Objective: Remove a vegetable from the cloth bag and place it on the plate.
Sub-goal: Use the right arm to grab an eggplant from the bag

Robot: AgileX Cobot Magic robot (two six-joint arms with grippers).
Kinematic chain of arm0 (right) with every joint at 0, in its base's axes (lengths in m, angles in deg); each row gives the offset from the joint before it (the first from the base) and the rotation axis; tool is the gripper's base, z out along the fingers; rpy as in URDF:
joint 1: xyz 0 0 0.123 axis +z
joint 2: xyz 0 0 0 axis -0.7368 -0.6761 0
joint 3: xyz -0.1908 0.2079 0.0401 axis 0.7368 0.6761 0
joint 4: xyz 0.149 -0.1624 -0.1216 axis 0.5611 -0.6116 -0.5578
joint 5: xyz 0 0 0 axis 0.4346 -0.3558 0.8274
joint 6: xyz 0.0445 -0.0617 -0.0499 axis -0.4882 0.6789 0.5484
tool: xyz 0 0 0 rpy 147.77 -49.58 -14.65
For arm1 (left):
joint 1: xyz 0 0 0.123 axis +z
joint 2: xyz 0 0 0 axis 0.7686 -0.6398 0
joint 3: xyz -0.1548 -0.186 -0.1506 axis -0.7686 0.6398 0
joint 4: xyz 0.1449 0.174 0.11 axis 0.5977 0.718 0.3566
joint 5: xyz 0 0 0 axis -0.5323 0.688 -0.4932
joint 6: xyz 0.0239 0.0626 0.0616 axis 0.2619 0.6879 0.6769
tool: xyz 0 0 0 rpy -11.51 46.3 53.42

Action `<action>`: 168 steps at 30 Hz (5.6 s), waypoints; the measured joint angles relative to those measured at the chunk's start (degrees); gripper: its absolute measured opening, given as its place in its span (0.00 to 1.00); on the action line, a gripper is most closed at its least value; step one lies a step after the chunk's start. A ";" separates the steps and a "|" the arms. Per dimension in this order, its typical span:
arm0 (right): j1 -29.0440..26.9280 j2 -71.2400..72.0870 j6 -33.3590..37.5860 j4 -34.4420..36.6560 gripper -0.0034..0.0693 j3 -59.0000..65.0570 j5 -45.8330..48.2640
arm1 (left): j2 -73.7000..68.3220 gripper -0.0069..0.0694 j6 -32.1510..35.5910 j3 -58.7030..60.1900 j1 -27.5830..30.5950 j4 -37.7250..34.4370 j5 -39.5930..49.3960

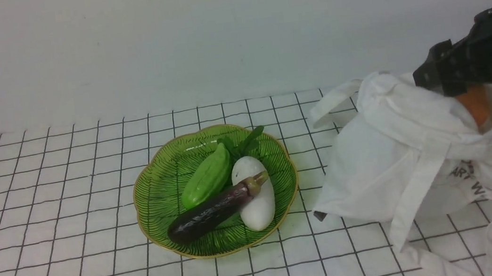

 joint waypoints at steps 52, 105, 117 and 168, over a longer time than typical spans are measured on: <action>0.00 -6.27 -1.65 3.05 0.13 0.00 8.43 | 0.00 0.08 0.00 0.00 0.00 0.00 0.00; 5.29 2.66 -13.57 -9.13 0.04 0.00 10.72 | 0.00 0.08 0.00 0.00 0.00 0.00 0.00; 0.36 -2.20 -22.92 -21.88 0.04 0.00 10.55 | 0.00 0.08 0.00 0.00 0.00 0.00 0.00; 3.56 -1.35 -23.92 -22.66 0.77 0.18 16.69 | 0.00 0.08 0.00 0.00 0.00 0.00 0.00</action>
